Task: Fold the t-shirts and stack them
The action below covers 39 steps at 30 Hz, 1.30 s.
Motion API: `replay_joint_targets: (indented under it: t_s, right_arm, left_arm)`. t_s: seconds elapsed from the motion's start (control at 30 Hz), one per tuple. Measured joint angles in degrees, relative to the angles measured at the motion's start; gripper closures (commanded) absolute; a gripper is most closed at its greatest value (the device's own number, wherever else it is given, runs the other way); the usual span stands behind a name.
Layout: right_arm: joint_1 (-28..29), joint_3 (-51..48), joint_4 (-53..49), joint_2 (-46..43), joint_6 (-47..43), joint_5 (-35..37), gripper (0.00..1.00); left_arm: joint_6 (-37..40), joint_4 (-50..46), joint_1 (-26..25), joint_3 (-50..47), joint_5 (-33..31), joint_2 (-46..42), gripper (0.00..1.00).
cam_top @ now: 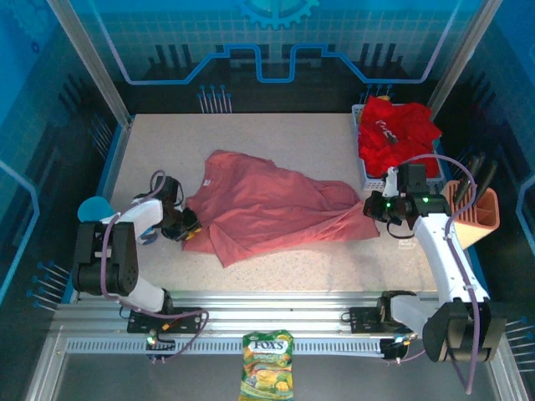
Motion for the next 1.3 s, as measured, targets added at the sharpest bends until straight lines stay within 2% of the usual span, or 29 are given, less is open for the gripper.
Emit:
replay_joint_targets:
  t_s: [0.53, 0.8, 0.97, 1.1, 1.3]
  right_arm:
    - [-0.1, 0.0, 0.0, 0.0, 0.0, -0.3, 1.00]
    - [-0.5, 0.0, 0.0, 0.0, 0.0, -0.3, 1.00]
    - [-0.5, 0.0, 0.0, 0.0, 0.0, -0.3, 1.00]
    - [-0.5, 0.0, 0.0, 0.0, 0.0, -0.3, 1.00]
    - [-0.5, 0.0, 0.0, 0.0, 0.0, -0.3, 1.00]
  left_arm:
    - [-1.7, 2.9, 0.0, -0.2, 0.4, 0.0, 0.79]
    - [-1.6, 2.8, -0.7, -0.2, 0.4, 0.0, 0.71]
    - [-1.6, 2.8, -2.0, -0.5, 0.4, 0.0, 0.71]
    - [-1.6, 2.8, -2.1, -0.5, 0.3, 0.0, 0.76]
    - [-1.7, 2.8, -2.1, -0.5, 0.2, 0.0, 0.91]
